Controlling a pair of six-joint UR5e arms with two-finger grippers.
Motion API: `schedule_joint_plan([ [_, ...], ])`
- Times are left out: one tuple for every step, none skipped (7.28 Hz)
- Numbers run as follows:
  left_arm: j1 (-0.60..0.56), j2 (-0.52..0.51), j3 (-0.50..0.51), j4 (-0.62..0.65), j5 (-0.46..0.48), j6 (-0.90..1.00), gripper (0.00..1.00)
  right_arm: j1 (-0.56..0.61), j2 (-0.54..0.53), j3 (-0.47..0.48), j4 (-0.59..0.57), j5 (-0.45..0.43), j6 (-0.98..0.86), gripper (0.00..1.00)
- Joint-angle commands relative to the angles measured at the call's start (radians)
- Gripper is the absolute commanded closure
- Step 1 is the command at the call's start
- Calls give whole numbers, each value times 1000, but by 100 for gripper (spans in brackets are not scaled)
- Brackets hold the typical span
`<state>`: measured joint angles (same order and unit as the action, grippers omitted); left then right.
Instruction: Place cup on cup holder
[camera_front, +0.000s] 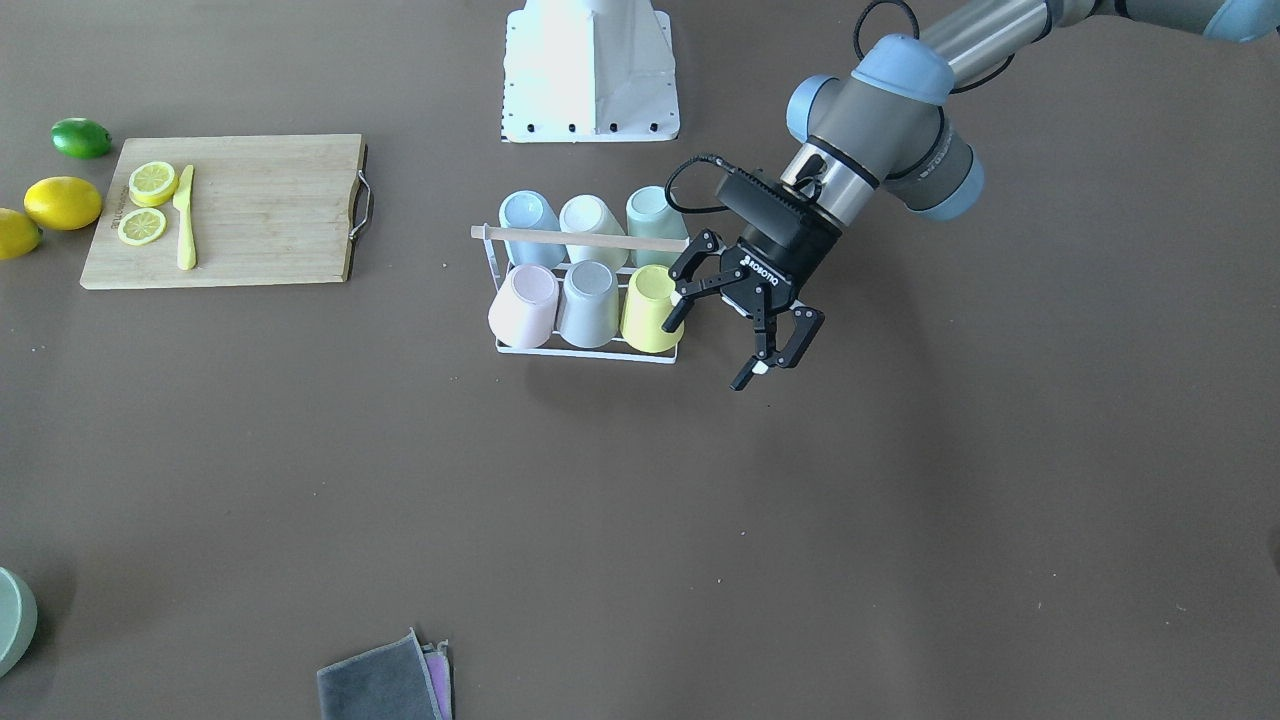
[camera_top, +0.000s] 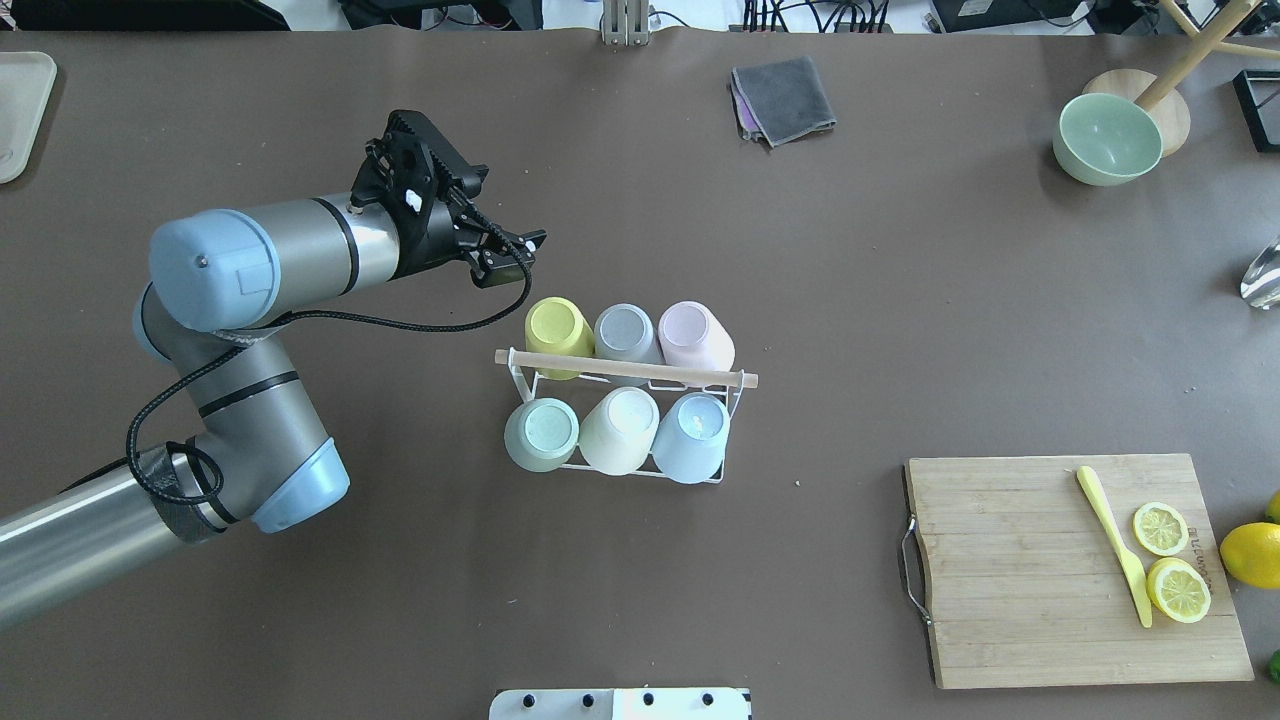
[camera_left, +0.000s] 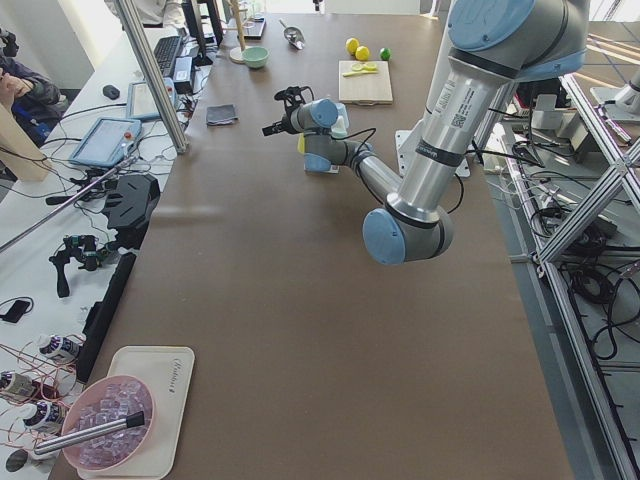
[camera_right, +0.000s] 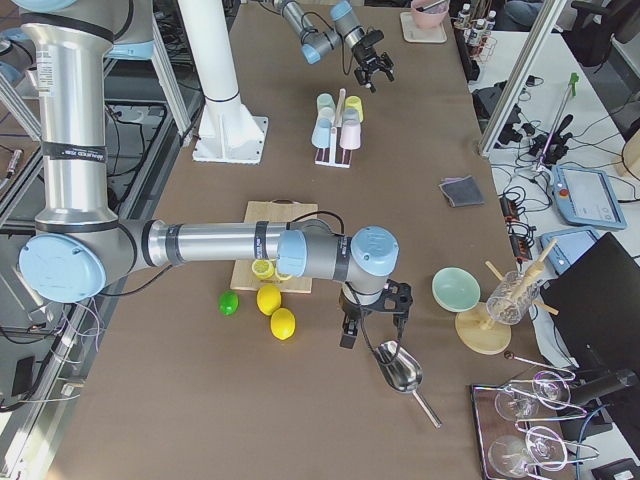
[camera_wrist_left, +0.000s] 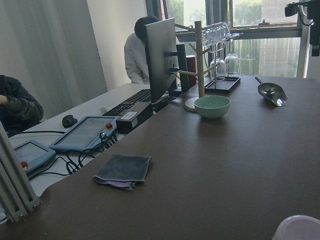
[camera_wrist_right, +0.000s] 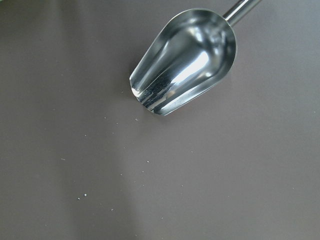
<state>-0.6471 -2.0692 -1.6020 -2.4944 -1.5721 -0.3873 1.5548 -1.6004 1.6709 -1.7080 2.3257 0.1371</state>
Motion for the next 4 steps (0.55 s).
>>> schedule_joint_plan([
  [-57,-2,-1,321,-5,-10,3,1,2,1,1,24,-1,0],
  [-75,0,-3,415,-8,-11,3,-1,2,-6,1,21,-7,0],
  [-100,4,-4,525,-78,-13,3,1,2,-10,1,17,-7,0],
  [-136,4,-6,651,-233,-39,3,1,0,-16,1,9,-4,0],
])
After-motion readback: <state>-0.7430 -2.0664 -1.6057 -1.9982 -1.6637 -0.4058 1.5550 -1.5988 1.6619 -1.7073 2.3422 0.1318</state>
